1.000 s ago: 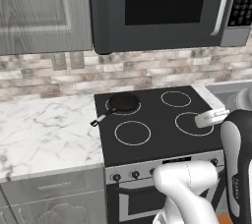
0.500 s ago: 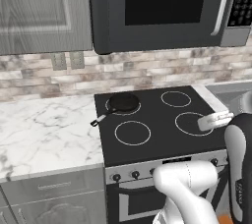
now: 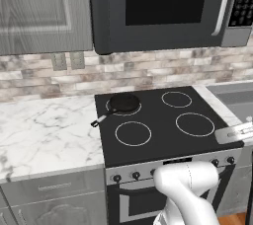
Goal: Pick the croissant and place it on the pan. Then turn on the stove to warm the croissant.
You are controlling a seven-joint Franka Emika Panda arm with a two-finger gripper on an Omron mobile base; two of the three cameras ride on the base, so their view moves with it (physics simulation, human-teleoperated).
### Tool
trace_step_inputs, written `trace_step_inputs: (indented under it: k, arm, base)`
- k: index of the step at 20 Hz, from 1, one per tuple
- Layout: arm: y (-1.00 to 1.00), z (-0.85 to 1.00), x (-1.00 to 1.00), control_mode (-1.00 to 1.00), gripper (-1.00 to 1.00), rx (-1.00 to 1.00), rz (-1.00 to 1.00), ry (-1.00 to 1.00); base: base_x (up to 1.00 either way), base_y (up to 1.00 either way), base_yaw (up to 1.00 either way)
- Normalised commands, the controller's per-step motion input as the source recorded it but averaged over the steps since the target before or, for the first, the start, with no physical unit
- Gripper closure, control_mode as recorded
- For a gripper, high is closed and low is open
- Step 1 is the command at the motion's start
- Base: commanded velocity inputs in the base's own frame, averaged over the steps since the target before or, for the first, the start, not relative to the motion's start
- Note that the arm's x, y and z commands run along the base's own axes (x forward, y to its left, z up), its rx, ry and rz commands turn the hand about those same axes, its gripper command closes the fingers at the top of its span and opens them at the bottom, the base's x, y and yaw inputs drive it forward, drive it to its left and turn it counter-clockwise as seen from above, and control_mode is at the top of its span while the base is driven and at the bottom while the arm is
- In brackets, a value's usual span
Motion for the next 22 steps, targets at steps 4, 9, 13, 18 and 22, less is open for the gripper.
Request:
trace_step_inputs:
  k: [4,9,13,18,22]
  arm:
    - [0.00,0.00,-0.29,-1.00,-1.00,0.00,0.00,-0.06]
    - [0.00,0.00,0.00,1.00,-1.00,0.00,0.00,0.00]
    - [0.00,0.00,0.00,1.00,-1.00,0.00,0.00,0.00]
    - [0.00,0.00,0.00,1.00,-1.00,0.00,0.00,0.00]
    - [0.00,0.00,0.00,1.00,-1.00,0.00,0.00,0.00]
  base:
    - [0.00,0.00,0.00]
    - [0.00,0.00,0.00]
    - [0.00,0.00,0.00]
    - [0.00,0.00,0.00]
    - [-0.07,-0.01,0.00]
